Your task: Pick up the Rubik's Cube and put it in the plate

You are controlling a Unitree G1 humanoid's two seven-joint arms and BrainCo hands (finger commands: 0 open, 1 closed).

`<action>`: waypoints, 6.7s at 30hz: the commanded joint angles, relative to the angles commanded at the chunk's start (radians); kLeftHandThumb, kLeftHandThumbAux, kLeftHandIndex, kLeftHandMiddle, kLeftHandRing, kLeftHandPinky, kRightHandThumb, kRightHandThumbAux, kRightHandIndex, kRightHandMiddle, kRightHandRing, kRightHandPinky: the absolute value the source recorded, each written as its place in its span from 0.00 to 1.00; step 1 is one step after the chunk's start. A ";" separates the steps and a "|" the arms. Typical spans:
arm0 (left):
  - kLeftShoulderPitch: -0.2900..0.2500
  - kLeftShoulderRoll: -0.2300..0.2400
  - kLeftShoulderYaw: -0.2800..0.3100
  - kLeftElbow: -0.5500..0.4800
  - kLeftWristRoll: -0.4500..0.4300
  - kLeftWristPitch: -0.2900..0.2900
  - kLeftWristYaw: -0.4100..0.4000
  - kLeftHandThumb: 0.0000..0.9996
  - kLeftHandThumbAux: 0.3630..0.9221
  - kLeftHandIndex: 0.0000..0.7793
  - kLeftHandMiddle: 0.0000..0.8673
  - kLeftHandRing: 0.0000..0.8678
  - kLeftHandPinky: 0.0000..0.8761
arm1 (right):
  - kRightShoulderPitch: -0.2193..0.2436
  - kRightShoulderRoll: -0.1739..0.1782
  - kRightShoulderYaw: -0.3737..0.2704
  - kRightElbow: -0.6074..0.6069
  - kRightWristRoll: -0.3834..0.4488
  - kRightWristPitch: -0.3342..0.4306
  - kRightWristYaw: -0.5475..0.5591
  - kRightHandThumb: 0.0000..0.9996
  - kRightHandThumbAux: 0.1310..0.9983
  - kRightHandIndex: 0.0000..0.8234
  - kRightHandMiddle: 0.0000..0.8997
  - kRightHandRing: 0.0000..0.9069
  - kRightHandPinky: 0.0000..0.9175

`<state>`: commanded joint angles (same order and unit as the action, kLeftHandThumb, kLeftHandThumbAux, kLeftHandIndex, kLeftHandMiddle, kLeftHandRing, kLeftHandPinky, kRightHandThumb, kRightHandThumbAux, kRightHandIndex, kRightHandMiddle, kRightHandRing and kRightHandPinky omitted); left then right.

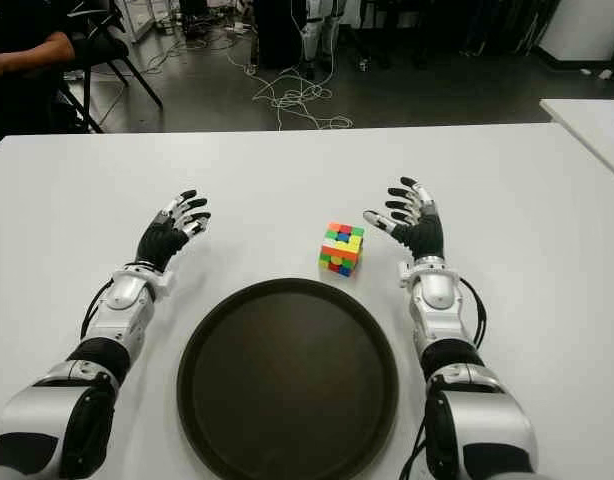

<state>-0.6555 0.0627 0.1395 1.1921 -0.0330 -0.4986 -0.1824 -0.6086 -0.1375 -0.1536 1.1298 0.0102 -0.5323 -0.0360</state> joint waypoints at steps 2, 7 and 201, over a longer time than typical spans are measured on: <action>0.000 0.000 0.001 0.000 -0.001 0.001 0.000 0.22 0.70 0.13 0.20 0.22 0.24 | 0.000 0.000 0.000 0.000 -0.002 0.001 0.000 0.01 0.81 0.23 0.31 0.32 0.34; 0.001 -0.001 0.004 -0.001 -0.004 0.001 -0.001 0.22 0.69 0.13 0.20 0.23 0.25 | -0.001 0.001 -0.001 0.001 -0.006 0.002 -0.002 0.00 0.80 0.23 0.31 0.32 0.34; -0.018 0.018 -0.015 0.016 0.031 0.010 0.048 0.21 0.64 0.13 0.23 0.24 0.23 | -0.141 -0.365 0.578 -0.564 -0.711 0.309 0.289 0.00 0.81 0.07 0.03 0.00 0.00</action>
<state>-0.6733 0.0809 0.1245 1.2078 -0.0017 -0.4887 -0.1345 -0.7493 -0.5021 0.4241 0.5658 -0.7013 -0.2231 0.2526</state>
